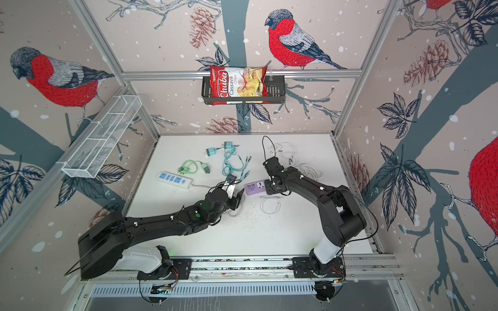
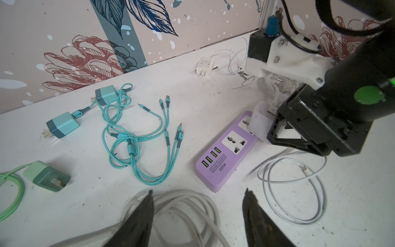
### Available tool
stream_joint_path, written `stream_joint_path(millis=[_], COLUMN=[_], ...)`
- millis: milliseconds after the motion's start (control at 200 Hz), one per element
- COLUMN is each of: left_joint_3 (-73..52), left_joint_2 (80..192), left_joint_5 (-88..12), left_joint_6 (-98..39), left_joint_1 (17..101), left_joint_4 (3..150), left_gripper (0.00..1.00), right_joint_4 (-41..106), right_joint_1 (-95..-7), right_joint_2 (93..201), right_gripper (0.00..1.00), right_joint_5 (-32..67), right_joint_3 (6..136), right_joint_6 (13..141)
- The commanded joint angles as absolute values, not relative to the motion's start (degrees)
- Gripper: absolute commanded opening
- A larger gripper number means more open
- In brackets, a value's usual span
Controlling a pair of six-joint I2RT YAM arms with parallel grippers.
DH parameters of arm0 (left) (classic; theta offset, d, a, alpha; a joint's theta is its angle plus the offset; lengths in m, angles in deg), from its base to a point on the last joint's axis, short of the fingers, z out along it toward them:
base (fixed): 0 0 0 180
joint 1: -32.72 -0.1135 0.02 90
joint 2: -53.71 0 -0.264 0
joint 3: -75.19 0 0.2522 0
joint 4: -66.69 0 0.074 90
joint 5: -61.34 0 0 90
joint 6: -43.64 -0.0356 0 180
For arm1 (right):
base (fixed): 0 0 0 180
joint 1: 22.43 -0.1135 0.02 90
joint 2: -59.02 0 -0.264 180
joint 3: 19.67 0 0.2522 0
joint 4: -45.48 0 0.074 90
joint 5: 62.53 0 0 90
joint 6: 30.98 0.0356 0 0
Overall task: Insert the plug
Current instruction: 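Press the charger down into the socket with the right gripper, then open and raise the right gripper off the charger while the left releases the strip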
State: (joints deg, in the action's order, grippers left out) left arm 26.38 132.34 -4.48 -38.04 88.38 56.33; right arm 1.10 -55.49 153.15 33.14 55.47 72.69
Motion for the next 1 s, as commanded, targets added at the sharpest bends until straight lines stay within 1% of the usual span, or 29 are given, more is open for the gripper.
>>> stream_joint_path(millis=[0, 125, 275, 375, 440, 545, 670, 830, 996], left_joint_3=[26.3, 25.2, 21.8, 19.1, 17.0, 14.8, 13.7, 15.3, 20.0], left_joint_2=[132.8, 134.3, 136.8, 138.7, 139.8, 140.8, 140.5, 137.2, 130.5], left_joint_5=[-4.2, -3.5, -2.1, -2.6, -3.1, -3.2, -2.5, -1.5, 0.4], left_joint_6=[-38.7, -40.0, -42.4, -43.3, -43.6, -43.9, -43.2, -40.4, -37.3], left_joint_1=[88.4, 88.3, 87.6, 86.5, 85.8, 85.3, 85.3, 85.3, 85.2], left_joint_4=[54.8, 54.5, 55.0, 55.3, 56.0, 57.0, 58.6, 61.3, 64.1], left_gripper=[0.65, 0.67, 0.70, 0.70, 0.70, 0.70, 0.70, 0.70, 0.72], right_joint_4=[0.3, -0.3, -0.4, 0.8, 2.5, 5.3, 7.0, 7.0, 6.7], right_joint_1=[-55.6, -55.4, -53.6, -50.2, -46.4, -40.7, -36.8, -35.2, -34.7], right_joint_2=[152.8, 151.2, 147.7, 144.4, 142.6, 142.9, 148.9, 162.6, 177.0], right_gripper=[0.48, 0.55, 0.59, 0.60, 0.60, 0.60, 0.60, 0.60, 0.58], right_joint_5=[33.2, 33.1, 32.6, 30.8, 28.5, 24.2, 24.1, 24.9, 25.9], right_joint_3=[56.7, 57.9, 58.2, 57.8, 57.4, 58.3, 64.7, 78.3, 93.8], right_joint_6=[73.4, 73.7, 75.4, 76.7, 77.5, 78.2, 79.5, 81.0, 81.9])
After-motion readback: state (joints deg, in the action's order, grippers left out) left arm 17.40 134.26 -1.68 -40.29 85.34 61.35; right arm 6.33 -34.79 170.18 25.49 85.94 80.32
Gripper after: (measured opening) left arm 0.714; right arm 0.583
